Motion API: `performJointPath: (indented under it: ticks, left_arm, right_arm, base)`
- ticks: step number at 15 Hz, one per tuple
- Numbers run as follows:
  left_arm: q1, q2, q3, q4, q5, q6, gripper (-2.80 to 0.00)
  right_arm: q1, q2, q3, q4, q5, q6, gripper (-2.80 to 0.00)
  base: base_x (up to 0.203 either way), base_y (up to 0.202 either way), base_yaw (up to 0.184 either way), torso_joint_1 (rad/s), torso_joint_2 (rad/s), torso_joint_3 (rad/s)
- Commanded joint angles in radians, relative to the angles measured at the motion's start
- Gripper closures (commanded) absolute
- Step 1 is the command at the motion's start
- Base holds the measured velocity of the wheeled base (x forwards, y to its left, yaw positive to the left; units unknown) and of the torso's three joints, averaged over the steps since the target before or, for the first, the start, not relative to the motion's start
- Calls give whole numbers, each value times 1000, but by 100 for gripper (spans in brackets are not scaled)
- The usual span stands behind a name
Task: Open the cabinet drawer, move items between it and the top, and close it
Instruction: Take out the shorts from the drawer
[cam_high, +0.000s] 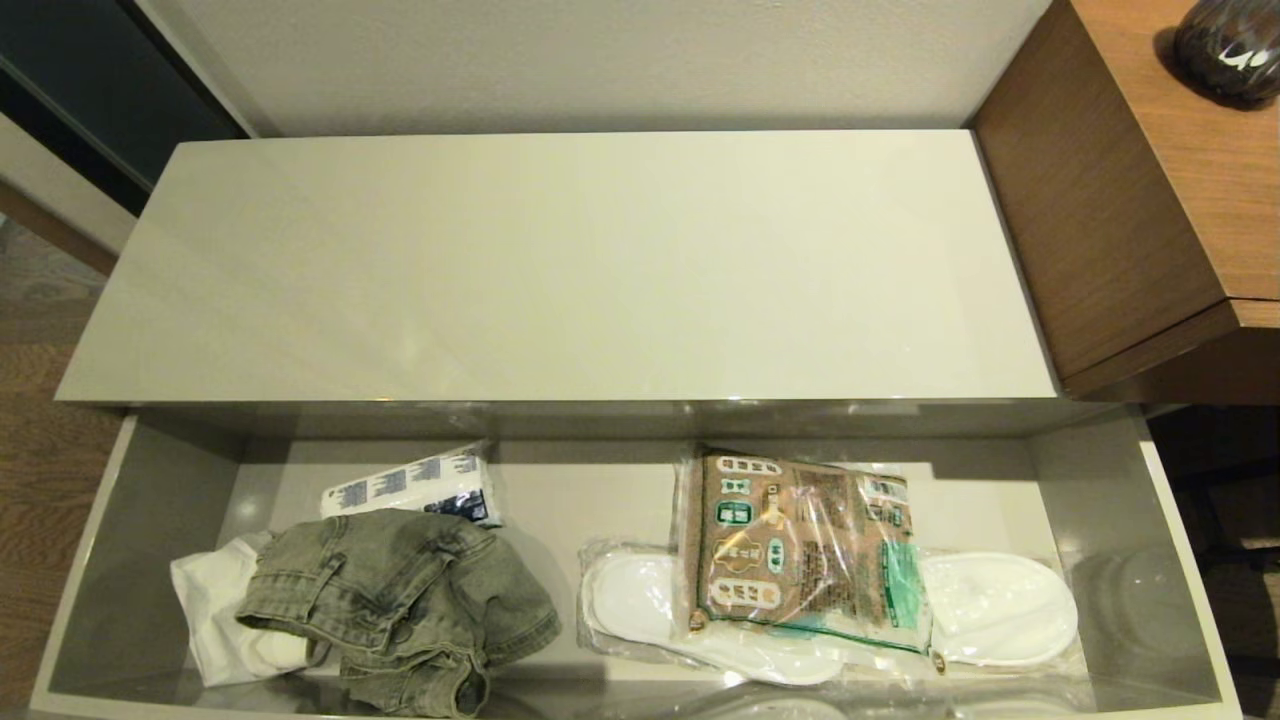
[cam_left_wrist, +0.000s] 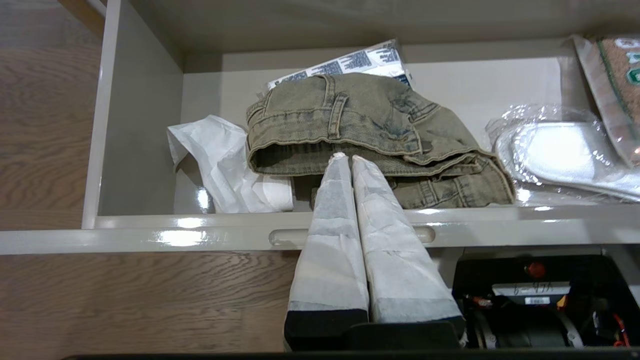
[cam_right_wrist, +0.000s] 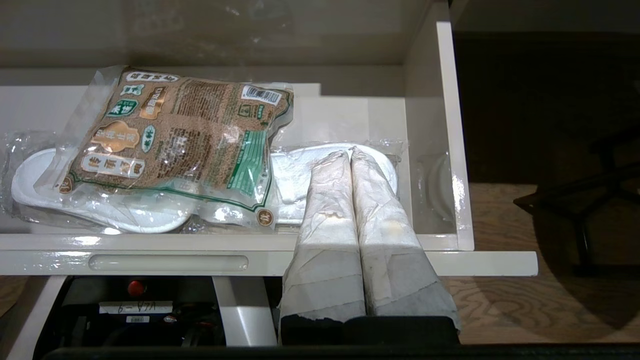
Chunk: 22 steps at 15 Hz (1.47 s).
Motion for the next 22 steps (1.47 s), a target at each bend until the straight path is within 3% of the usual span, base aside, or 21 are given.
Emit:
performJointPath:
  ticks: [1,9,11,13,15,18,20,22]
  left_arm:
    - [0,1,-1,3,0,18,0]
    - [0,1,-2,1,-3,35,0]
    - [0,20,-58,21,15,55,0]
    - [1,102,-205,74,36,63,0]
    - [3,308,-398,136,49,53,0]
    - [1,676,-789,291,37,25,0]
    - [-2,904,-994,444,-45,11,0]
    - [-19,1095,-1130,583,-189,0,0]
  right_arm:
    - [0,1,0,-1,0,-1,0]
    - [0,1,0,-2,0,-1,0]
    - [0,1,0,-2,0,-1,0]
    - [0,1,2,-2,0,-1,0]
    - [0,1,0,-2,0,-1,0]
    - [0,1,0,-2,0,-1,0]
    - [0,1,0,-2,0,-2,0]
    - [0,1,0,-2,0,-1,0]
  base:
    - [0,0,0,0,0,0]
    - [0,0,0,0,0,0]
    - [0,0,0,0,0,0]
    - [0,0,0,0,0,0]
    - [0,0,0,0,0,0]
    - [0,0,0,0,0,0]
    - [0,0,0,0,0,0]
    - [0,0,0,0,0,0]
